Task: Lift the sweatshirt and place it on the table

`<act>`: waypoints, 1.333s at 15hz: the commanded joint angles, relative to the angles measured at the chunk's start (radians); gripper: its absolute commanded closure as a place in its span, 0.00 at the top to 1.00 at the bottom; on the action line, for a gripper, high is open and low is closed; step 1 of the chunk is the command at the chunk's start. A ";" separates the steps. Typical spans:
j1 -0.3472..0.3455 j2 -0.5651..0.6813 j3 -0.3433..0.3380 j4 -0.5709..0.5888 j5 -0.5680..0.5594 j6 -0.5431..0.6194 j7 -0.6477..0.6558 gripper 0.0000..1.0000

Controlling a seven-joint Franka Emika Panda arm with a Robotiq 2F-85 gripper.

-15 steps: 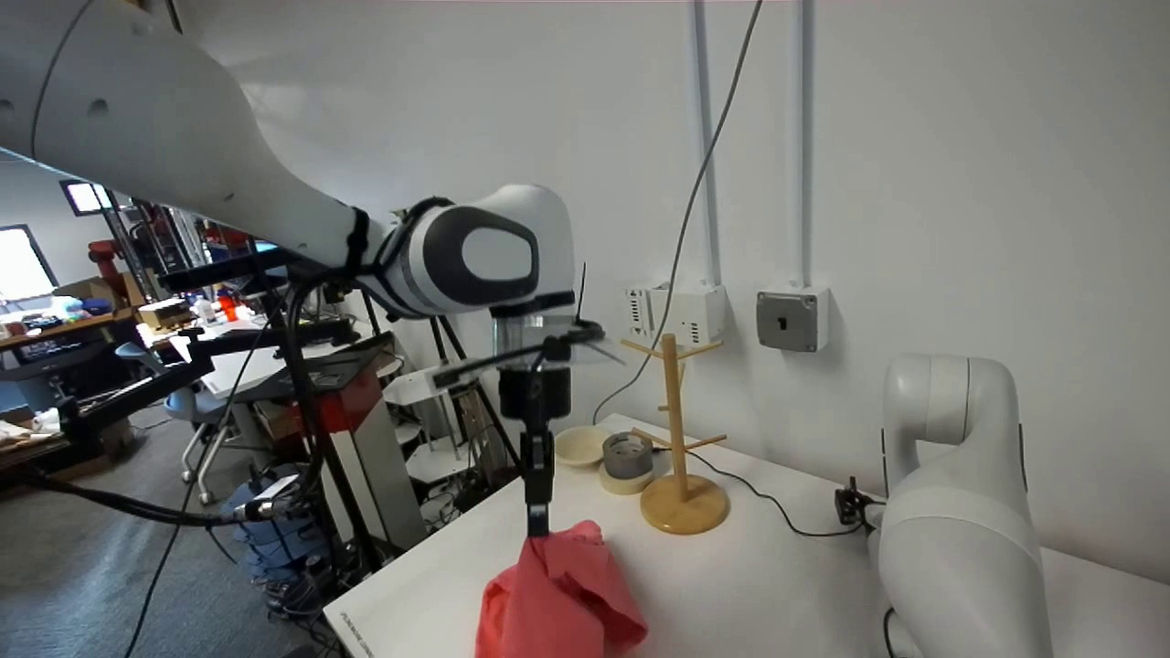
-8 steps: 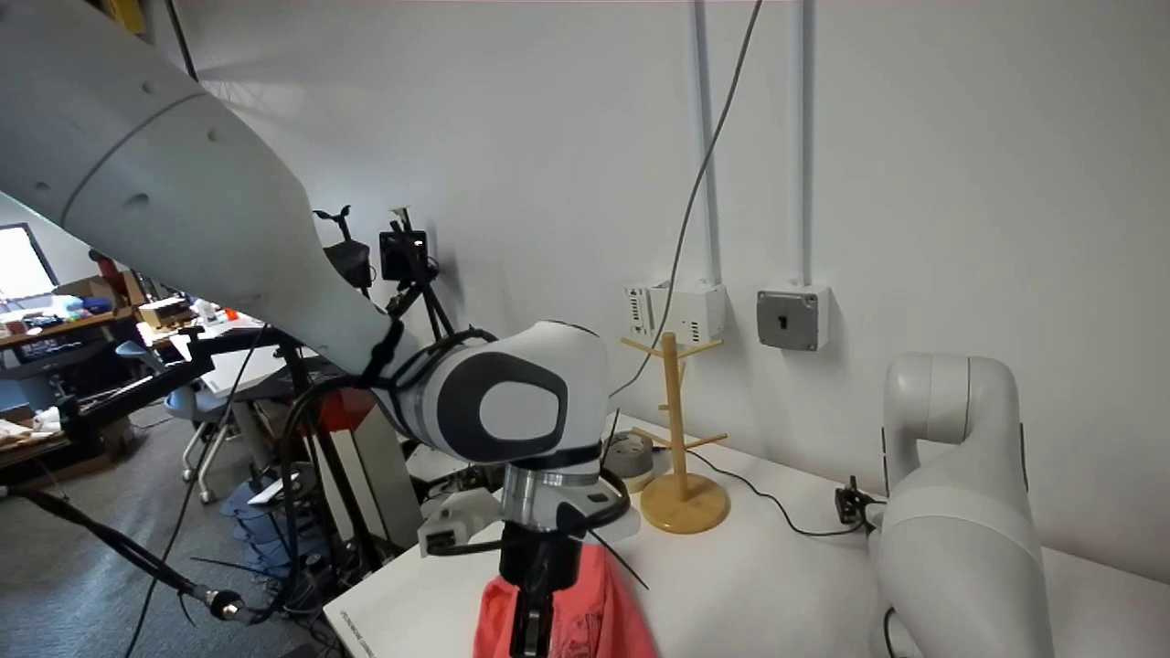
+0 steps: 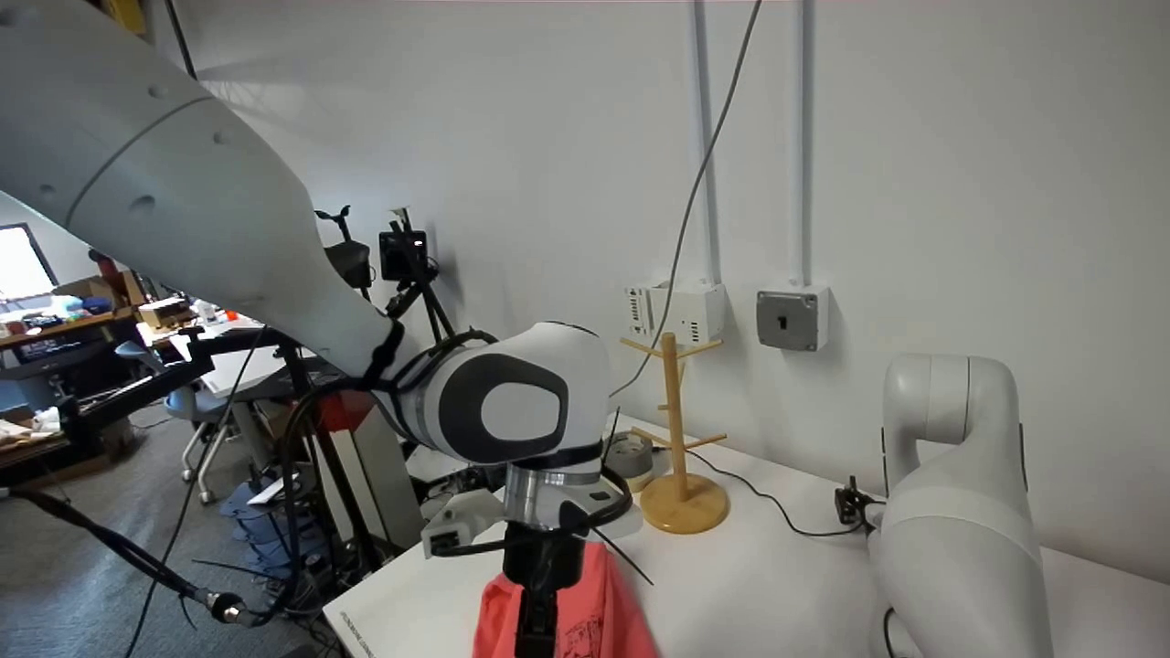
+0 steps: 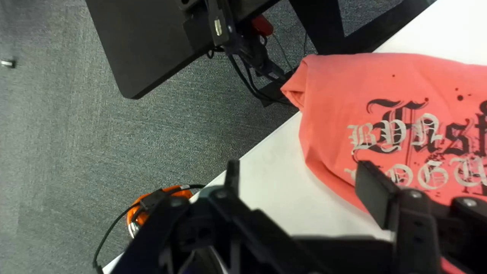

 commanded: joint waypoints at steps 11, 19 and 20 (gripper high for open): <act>0.039 -0.337 0.118 -0.079 0.097 -0.018 -0.176 1.00; 0.075 -0.516 0.172 -0.142 0.188 0.011 -0.305 1.00; 0.080 -0.536 0.174 -0.150 0.204 0.023 -0.318 1.00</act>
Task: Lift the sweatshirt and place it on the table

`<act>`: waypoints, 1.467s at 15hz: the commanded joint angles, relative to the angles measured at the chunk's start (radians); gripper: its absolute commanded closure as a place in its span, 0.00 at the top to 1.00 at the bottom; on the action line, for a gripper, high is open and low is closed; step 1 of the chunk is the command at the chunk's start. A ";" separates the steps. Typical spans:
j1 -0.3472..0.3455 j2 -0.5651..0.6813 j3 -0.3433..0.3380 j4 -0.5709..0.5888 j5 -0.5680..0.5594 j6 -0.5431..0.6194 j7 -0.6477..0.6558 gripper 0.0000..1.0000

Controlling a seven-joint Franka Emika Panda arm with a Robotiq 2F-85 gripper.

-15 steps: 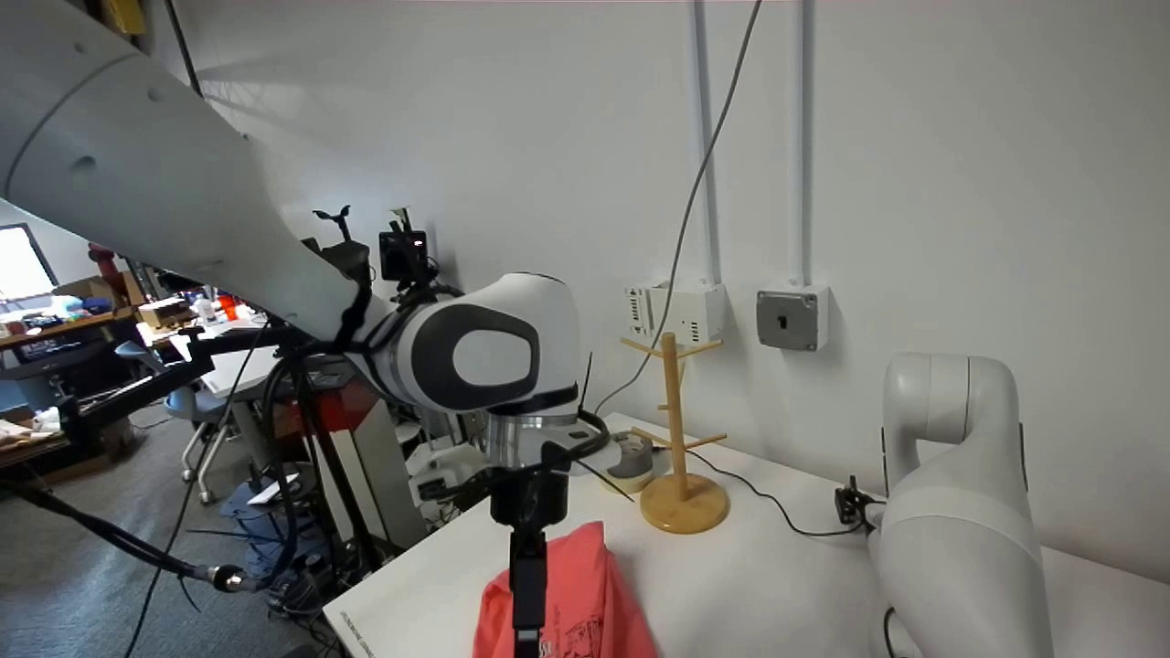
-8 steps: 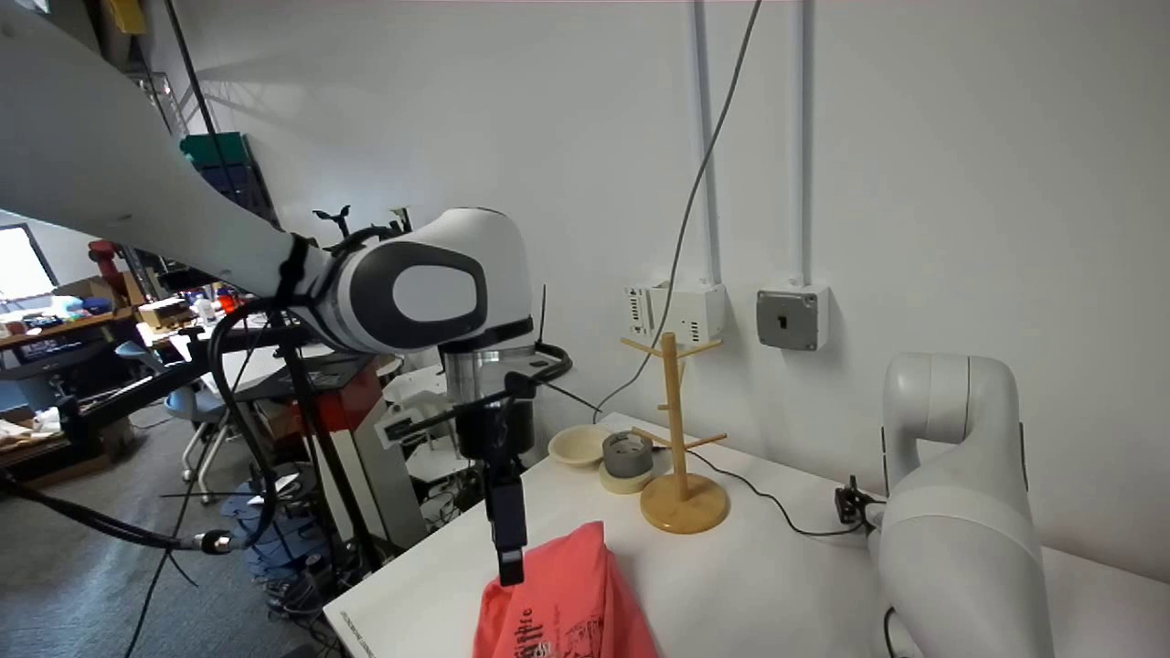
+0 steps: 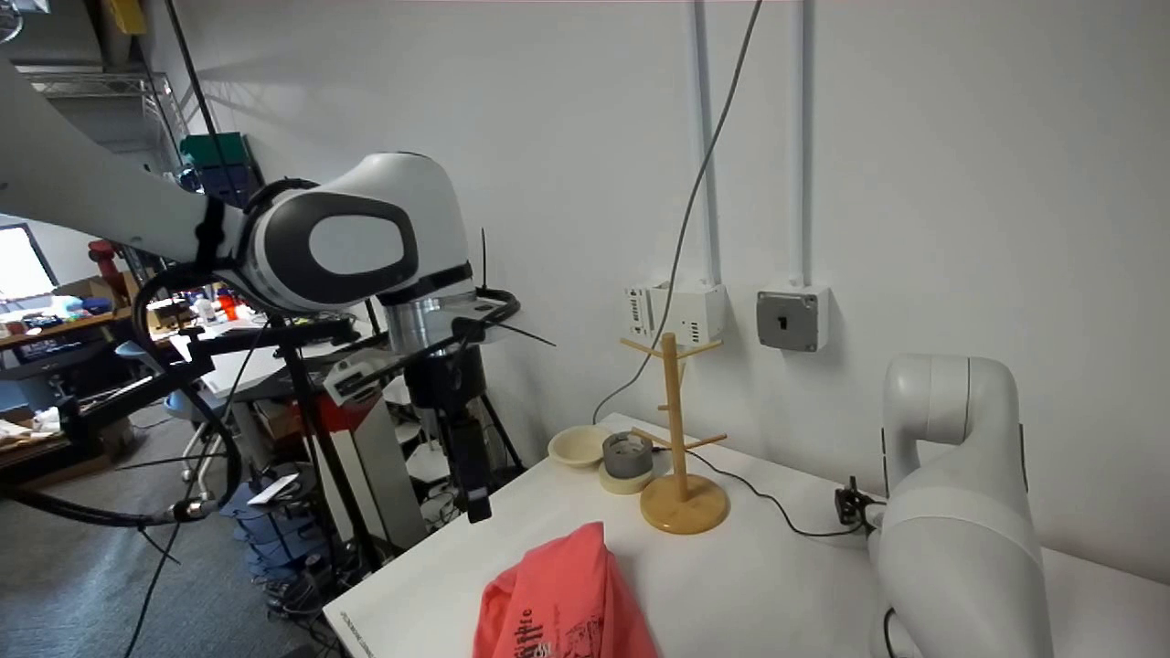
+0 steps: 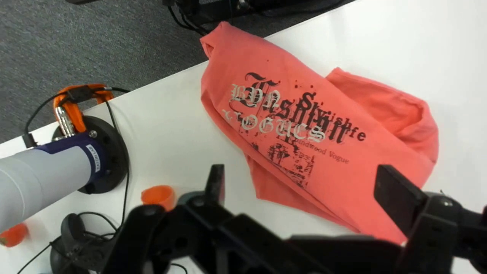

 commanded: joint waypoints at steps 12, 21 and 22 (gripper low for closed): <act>0.003 -0.105 0.017 -0.045 0.062 0.020 -0.074 1.00; 0.003 -0.105 0.017 -0.046 0.062 0.020 -0.074 1.00; 0.003 -0.105 0.017 -0.046 0.062 0.020 -0.074 1.00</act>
